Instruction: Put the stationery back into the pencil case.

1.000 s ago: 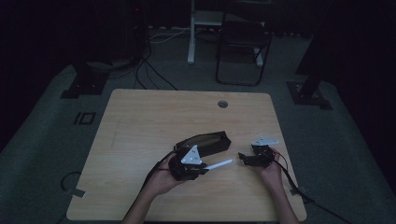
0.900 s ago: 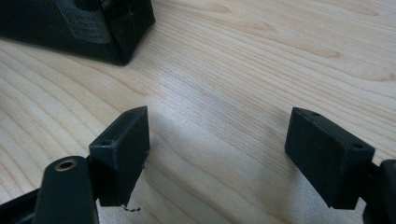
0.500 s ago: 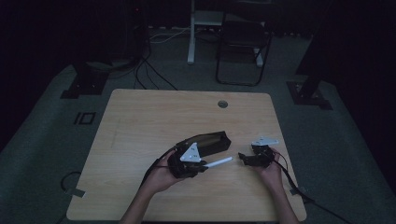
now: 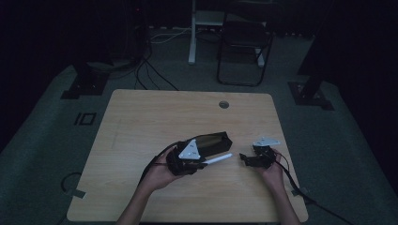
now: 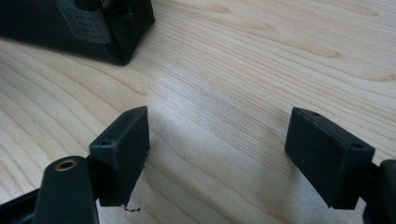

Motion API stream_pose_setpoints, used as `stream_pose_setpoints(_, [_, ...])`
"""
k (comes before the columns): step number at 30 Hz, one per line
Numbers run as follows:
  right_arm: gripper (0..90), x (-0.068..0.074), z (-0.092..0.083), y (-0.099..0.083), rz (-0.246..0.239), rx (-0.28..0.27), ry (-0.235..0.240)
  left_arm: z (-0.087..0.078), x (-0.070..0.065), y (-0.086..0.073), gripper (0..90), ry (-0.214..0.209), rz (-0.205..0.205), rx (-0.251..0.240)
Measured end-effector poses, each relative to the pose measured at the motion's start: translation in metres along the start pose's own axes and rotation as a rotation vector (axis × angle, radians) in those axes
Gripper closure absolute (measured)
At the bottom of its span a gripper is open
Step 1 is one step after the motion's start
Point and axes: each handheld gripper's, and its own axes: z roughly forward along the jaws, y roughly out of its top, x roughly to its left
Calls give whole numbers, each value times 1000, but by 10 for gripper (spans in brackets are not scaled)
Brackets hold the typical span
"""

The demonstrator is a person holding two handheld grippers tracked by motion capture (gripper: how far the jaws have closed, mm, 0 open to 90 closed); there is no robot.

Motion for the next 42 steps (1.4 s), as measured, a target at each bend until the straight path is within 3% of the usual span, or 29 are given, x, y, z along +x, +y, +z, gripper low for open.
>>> stream_pose_setpoints(29, [219, 0, 0, 0, 0, 0, 0, -19, 17, 7, 785, 51, 15, 3])
stream_pose_setpoints(42, [219, 0, 0, 0, -1, 0, 0, -23, 32, 8, 784, 85, 9, 10])
